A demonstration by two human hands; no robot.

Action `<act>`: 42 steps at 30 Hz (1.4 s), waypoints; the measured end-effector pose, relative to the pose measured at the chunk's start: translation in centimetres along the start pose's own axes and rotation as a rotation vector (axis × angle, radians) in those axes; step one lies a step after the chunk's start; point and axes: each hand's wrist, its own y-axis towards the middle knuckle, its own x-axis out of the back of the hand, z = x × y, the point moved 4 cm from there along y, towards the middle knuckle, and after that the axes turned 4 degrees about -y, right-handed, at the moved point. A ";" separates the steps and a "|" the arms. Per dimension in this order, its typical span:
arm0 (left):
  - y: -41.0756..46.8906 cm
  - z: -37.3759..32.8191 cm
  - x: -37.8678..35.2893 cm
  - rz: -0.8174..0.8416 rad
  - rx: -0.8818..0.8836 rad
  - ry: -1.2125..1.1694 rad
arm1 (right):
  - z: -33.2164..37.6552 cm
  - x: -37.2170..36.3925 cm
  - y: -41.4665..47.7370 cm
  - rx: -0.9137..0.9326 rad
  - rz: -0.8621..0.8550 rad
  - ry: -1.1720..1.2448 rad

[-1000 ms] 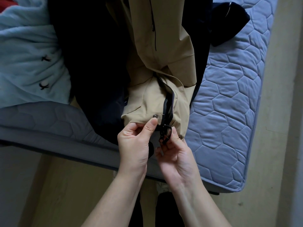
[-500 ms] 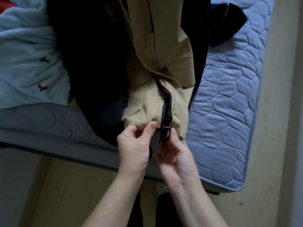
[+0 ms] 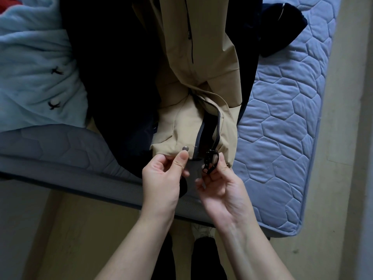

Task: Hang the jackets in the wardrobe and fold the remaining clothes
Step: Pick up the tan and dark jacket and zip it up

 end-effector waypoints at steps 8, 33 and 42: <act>0.2 -0.9 -1.4 0.027 -0.052 -0.072 | -1.5 0.8 -0.7 -0.088 -0.003 0.101; -0.3 -1.4 -1.8 0.008 -0.146 -0.032 | -1.8 -0.2 -0.4 -0.092 0.036 0.156; -0.5 -1.0 -1.3 -0.038 -0.105 -0.097 | -1.6 -0.2 -0.4 -0.055 0.028 0.114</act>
